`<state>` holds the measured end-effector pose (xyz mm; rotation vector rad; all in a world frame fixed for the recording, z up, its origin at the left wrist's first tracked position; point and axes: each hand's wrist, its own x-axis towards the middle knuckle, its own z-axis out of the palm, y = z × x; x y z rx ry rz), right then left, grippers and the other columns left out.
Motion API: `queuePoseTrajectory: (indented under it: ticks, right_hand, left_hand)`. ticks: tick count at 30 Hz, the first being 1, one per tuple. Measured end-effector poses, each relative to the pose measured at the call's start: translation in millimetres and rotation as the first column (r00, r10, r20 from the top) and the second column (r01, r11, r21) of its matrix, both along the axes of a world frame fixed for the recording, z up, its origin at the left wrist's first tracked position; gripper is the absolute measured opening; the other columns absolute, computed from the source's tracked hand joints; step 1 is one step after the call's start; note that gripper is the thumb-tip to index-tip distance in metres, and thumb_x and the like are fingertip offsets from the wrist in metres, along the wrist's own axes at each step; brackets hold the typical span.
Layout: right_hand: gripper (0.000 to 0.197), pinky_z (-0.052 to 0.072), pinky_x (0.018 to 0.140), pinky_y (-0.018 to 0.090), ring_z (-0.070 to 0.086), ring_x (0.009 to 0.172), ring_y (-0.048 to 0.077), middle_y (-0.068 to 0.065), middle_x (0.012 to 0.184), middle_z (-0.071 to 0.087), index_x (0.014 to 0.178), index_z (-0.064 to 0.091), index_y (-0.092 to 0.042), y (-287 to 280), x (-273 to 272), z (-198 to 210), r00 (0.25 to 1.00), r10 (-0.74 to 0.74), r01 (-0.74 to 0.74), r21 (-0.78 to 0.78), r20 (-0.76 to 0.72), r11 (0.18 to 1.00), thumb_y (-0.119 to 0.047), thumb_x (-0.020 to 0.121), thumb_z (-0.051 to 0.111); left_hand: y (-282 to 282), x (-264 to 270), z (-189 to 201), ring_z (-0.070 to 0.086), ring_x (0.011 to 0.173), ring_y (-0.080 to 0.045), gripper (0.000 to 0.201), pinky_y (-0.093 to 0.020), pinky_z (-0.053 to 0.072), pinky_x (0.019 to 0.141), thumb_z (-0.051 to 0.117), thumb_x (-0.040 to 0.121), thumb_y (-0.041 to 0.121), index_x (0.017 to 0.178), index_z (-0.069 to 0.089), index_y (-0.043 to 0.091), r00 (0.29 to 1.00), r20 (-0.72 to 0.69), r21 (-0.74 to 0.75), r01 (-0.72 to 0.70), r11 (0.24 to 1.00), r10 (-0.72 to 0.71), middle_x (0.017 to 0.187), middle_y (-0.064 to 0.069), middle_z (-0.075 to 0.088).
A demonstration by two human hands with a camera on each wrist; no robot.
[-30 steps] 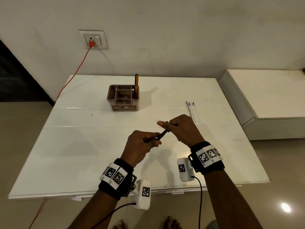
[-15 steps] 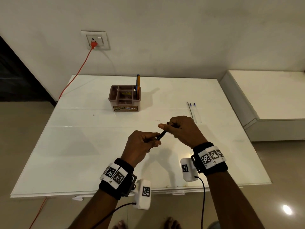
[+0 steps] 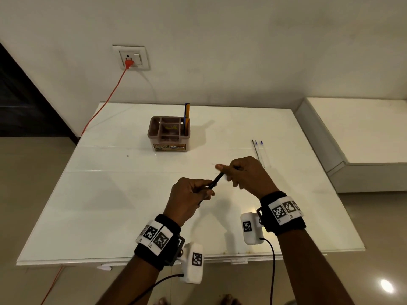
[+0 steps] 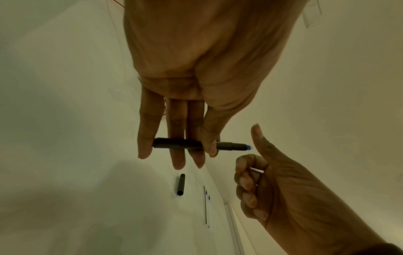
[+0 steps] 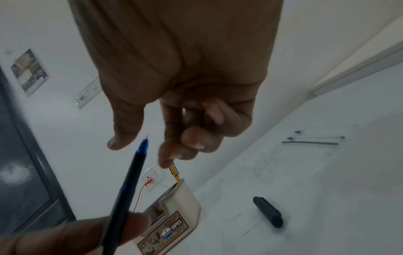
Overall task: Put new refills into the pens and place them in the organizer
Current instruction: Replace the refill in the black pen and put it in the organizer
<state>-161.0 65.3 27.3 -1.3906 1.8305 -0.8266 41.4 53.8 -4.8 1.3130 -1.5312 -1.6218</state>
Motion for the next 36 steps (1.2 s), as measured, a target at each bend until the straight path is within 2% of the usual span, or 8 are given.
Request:
queuePoseTrajectory:
  ticks: [3,5,8,12,15,19,24,36]
  right_hand:
    - [0.051,0.042,0.043,0.016,0.054,0.04,0.004,0.01,0.061,0.067,0.075,0.068,0.004,-13.7,-9.1,-5.3,0.978,-0.199,0.198,0.023,0.063,0.98,-0.044,0.09,0.074]
    - [0.042,0.049,0.047,0.02,0.063,0.049,0.007,0.012,0.07,0.072,0.077,0.065,0.002,-34.4,-19.4,-22.7,0.961,-0.274,0.277,0.095,-0.047,0.956,-0.036,0.083,0.083]
    - [0.051,0.061,0.07,0.038,0.074,0.08,0.03,0.014,0.086,0.075,0.081,0.065,-0.005,-67.8,-26.3,-50.9,0.941,-0.179,0.261,0.278,-0.288,0.924,-0.046,0.067,0.091]
    - [0.052,0.059,0.077,0.037,0.071,0.1,0.033,0.014,0.11,0.072,0.093,0.054,-0.012,-87.9,-17.9,-69.5,0.891,-0.026,0.221,0.384,-0.454,0.896,-0.038,0.068,0.092]
    - [0.036,0.059,0.072,0.034,0.072,0.094,0.033,0.015,0.106,0.074,0.088,0.056,-0.011,-87.3,-13.0,-69.5,0.882,-0.018,0.221,0.38,-0.47,0.898,-0.028,0.074,0.084]
    - [0.009,0.065,0.069,0.042,0.076,0.073,0.033,0.02,0.084,0.076,0.089,0.069,-0.002,-59.6,-5.6,-42.8,0.962,-0.239,0.261,0.193,-0.133,0.946,-0.004,0.081,0.071]
    - [0.033,0.065,0.072,0.042,0.075,0.074,0.036,0.028,0.08,0.073,0.111,0.071,-0.001,2.5,15.2,3.2,0.835,-0.303,0.423,-0.182,0.459,0.888,0.016,0.083,0.068]
    - [0.032,0.065,0.069,0.038,0.078,0.078,0.029,0.02,0.087,0.076,0.111,0.07,-0.005,3.6,26.2,7.5,0.843,-0.278,0.428,-0.262,0.46,0.865,0.01,0.083,0.074]
  left_hand:
    - [-4.5,2.9,2.5,0.077,0.084,-0.022,0.022,-0.03,0.044,0.062,0.067,0.093,0.005,0.109,0.079,0.014,0.999,-0.015,0.021,-0.047,0.999,0.047,0.087,-0.013,0.08]
    - [-5.9,4.0,4.5,0.078,0.087,-0.025,0.022,-0.033,0.046,0.065,0.066,0.094,0.007,0.11,0.078,0.016,0.998,-0.031,0.045,-0.052,0.998,0.053,0.089,-0.013,0.08]
    - [-6.6,5.2,6.6,0.077,0.089,-0.028,0.021,-0.037,0.05,0.069,0.066,0.095,0.009,0.111,0.077,0.017,0.997,-0.057,0.078,-0.053,0.996,0.058,0.092,-0.014,0.08]
    - [-8.2,5.3,7.5,0.077,0.091,-0.029,0.02,-0.036,0.053,0.069,0.066,0.095,0.01,0.111,0.077,0.018,0.996,-0.06,0.087,-0.059,0.994,0.065,0.091,-0.012,0.08]
    - [-8.3,5.5,8.8,0.077,0.09,-0.028,0.021,-0.036,0.055,0.067,0.067,0.095,0.011,0.111,0.077,0.018,0.997,-0.059,0.081,-0.05,0.995,0.055,0.09,-0.011,0.08]
    - [-7.7,6.7,9.0,0.077,0.089,-0.032,0.021,-0.035,0.054,0.065,0.068,0.094,0.012,0.112,0.076,0.016,0.997,-0.057,0.079,-0.042,0.996,0.046,0.089,-0.012,0.08]
    - [-3.6,7.1,10.4,0.077,0.087,-0.03,0.02,-0.034,0.056,0.064,0.069,0.093,0.014,0.111,0.077,0.018,0.999,-0.038,0.077,0.005,0.997,-0.002,0.088,-0.01,0.08]
    - [0.7,3.4,6.1,0.078,0.086,-0.029,0.021,-0.034,0.057,0.067,0.07,0.094,0.015,0.114,0.077,0.017,0.999,-0.003,0.057,0.043,0.997,-0.043,0.088,-0.008,0.08]
